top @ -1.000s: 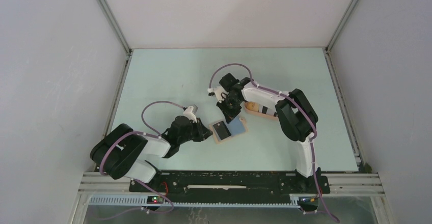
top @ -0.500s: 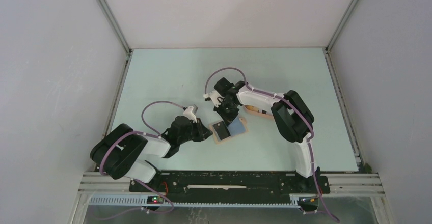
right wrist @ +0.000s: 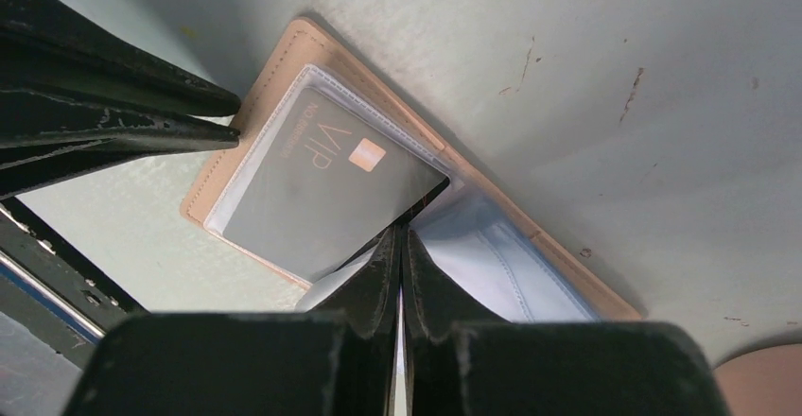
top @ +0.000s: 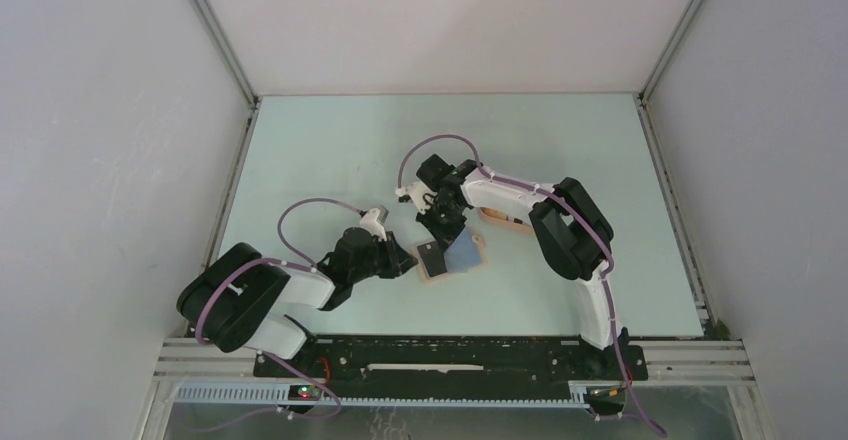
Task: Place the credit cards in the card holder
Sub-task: Insert the credit card into the card holder.
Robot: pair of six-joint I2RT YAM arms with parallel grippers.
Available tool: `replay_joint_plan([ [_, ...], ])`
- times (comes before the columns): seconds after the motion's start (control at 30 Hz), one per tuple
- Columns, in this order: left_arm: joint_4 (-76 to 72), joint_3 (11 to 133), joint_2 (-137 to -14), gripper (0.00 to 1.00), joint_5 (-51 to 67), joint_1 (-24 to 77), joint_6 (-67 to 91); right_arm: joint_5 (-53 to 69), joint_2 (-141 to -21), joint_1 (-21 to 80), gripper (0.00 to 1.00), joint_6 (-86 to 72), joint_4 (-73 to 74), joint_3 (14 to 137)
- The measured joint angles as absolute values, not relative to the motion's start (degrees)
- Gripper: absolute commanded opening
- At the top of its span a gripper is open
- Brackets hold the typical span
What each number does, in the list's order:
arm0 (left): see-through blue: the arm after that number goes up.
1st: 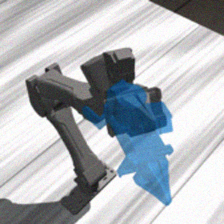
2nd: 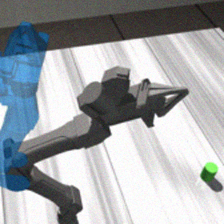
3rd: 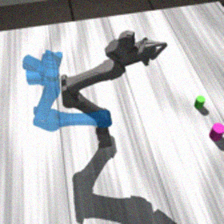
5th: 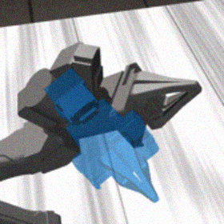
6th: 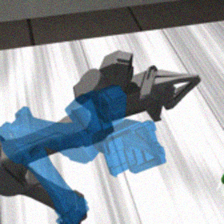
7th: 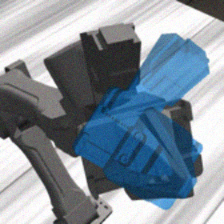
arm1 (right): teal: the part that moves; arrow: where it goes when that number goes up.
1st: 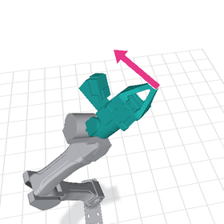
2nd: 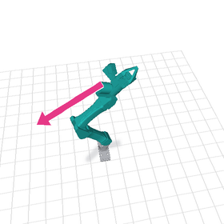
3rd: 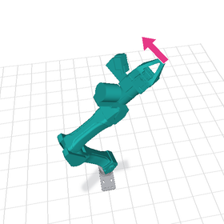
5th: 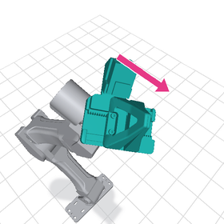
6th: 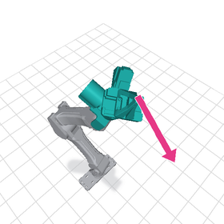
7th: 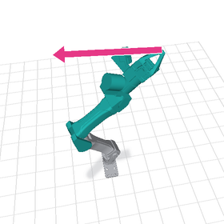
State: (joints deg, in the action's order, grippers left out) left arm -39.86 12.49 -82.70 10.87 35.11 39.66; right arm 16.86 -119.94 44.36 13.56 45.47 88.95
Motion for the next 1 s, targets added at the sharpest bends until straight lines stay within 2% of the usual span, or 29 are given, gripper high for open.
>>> replay_joint_plan([
  [0.3,-39.8,12.5,-82.6,0.18,10.8,35.1,39.6,17.6,-119.3,44.3,0.15,14.6,46.0,88.9],
  [0.6,-39.3,12.5,-82.3,0.18,10.8,35.1,39.6,22.1,-117.7,45.4,0.16,17.9,48.3,88.9],
  [1.0,-39.1,12.5,-82.2,0.19,10.8,35.1,39.6,14.9,-118.7,45.8,0.16,18.2,49.1,88.9],
])
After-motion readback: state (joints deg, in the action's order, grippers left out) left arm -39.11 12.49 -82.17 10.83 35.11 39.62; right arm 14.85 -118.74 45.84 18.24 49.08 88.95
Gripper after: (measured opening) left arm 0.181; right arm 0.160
